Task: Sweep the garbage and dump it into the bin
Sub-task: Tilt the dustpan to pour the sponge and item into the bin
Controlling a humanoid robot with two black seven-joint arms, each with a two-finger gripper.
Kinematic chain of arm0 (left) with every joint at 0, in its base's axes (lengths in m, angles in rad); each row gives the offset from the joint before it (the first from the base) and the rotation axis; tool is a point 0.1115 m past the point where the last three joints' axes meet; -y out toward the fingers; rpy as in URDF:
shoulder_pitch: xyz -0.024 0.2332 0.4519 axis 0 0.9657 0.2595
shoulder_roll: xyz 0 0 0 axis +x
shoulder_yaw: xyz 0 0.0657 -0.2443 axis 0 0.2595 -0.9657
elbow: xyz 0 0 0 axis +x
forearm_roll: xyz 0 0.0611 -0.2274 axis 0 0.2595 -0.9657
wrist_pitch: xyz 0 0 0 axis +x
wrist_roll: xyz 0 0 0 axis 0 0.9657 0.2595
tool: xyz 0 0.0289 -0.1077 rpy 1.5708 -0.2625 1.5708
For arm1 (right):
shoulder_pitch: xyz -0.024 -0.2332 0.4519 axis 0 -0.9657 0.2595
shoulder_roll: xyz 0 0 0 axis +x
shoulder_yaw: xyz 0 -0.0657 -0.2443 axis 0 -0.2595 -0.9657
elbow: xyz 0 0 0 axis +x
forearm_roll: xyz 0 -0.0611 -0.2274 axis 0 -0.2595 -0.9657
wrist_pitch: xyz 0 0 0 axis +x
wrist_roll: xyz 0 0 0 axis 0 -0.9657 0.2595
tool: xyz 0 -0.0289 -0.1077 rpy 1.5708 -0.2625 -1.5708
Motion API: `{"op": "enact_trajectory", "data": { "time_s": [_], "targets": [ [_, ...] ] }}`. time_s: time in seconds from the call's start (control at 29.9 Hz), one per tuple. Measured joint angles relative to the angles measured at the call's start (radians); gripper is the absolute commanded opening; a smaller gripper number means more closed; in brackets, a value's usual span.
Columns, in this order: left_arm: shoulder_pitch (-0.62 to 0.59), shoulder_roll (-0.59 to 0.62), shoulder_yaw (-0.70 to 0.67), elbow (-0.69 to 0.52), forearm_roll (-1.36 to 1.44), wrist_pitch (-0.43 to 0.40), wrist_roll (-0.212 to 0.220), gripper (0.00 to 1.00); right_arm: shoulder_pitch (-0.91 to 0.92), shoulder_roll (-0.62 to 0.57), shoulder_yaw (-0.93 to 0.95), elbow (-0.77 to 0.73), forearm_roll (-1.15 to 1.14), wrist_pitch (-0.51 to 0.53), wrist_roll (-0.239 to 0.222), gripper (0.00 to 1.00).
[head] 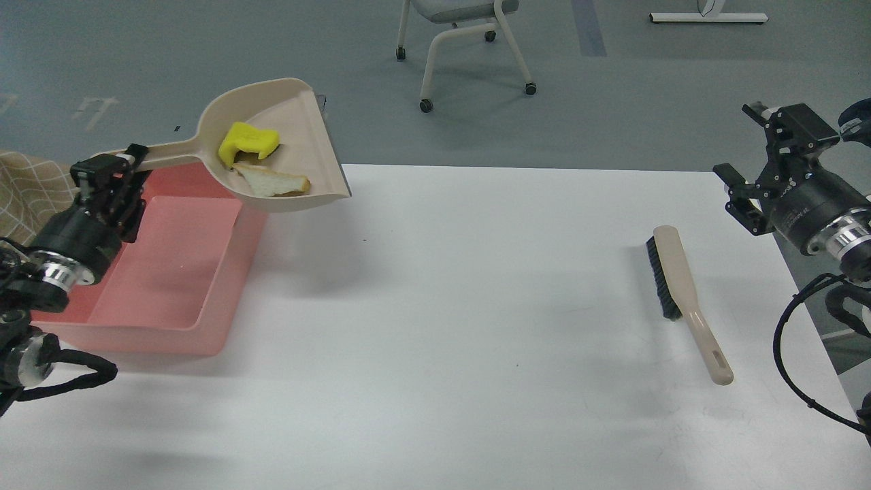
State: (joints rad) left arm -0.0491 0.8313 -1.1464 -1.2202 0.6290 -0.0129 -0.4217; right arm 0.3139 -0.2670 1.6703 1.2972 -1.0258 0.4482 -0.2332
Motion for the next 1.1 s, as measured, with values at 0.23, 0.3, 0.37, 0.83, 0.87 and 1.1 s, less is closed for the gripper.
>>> {"op": "enact_trajectory", "data": {
  "time_s": [0.23, 0.3, 0.37, 0.83, 0.87, 1.1],
  "targets": [
    [0.215, 0.108, -0.208, -0.001, -0.009, -0.076, -0.02, 0.14, -0.012, -0.002, -0.007, -0.001, 0.001, 0.004, 0.0, 0.97],
    [0.275, 0.144, -0.252, -0.001, -0.007, -0.101, -0.022, 0.14, -0.016, -0.002, -0.007, -0.001, 0.001, 0.004, 0.0, 0.97],
    [0.318, 0.183, -0.275, -0.001, -0.004, -0.126, -0.025, 0.14, -0.019, -0.002, -0.007, -0.001, 0.001, 0.004, 0.0, 0.97],
    [0.321, 0.449, -0.276, 0.042, 0.299, -0.138, -0.03, 0.13, -0.055, -0.002, -0.004, 0.008, 0.095, 0.01, 0.002, 0.97],
    [0.311, 0.453, -0.275, 0.043, 0.337, -0.138, -0.032, 0.13, -0.06, -0.005, -0.001, 0.008, 0.104, 0.011, 0.002, 0.97],
    [0.207, 0.518, -0.271, 0.029, 0.598, -0.144, -0.06, 0.13, -0.071, -0.005, 0.006, 0.024, 0.14, 0.02, 0.004, 0.97]
  ]
}}
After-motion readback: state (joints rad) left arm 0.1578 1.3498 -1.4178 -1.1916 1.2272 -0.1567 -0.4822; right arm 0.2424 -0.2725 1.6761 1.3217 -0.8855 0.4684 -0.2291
